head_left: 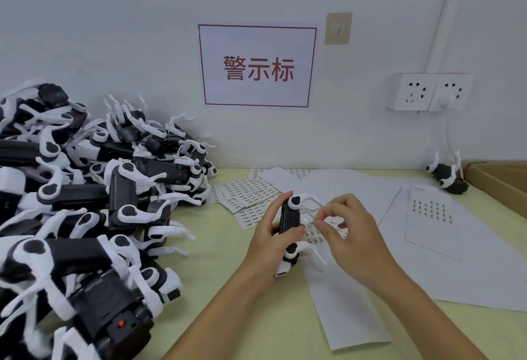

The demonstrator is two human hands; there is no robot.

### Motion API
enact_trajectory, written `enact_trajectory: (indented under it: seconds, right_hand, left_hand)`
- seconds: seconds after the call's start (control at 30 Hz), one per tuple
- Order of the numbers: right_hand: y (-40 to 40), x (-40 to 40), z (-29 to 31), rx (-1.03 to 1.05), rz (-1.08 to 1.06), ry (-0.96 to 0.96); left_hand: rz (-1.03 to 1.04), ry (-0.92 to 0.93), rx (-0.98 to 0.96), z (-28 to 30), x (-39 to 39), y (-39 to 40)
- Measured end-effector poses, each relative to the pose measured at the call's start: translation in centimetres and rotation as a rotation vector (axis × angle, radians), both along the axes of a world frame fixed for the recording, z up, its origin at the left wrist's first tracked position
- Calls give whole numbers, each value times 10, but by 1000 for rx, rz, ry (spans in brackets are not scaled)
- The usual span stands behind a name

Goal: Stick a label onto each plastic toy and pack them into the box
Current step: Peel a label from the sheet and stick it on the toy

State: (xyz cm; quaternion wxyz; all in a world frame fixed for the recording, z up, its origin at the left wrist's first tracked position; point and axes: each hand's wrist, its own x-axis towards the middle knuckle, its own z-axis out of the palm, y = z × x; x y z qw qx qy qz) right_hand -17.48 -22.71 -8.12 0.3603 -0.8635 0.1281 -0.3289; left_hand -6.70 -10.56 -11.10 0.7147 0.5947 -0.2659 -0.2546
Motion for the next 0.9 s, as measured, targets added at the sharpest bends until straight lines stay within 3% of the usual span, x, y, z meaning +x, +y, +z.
enact_trajectory:
  seconds: [0.37, 0.9]
  right_hand:
    - [-1, 27, 28, -139, 72, 190]
    - [3, 18, 22, -223, 34, 204]
  left_hand:
    - [-19, -10, -28, -1, 1, 0]
    - [10, -80, 16, -3, 1, -1]
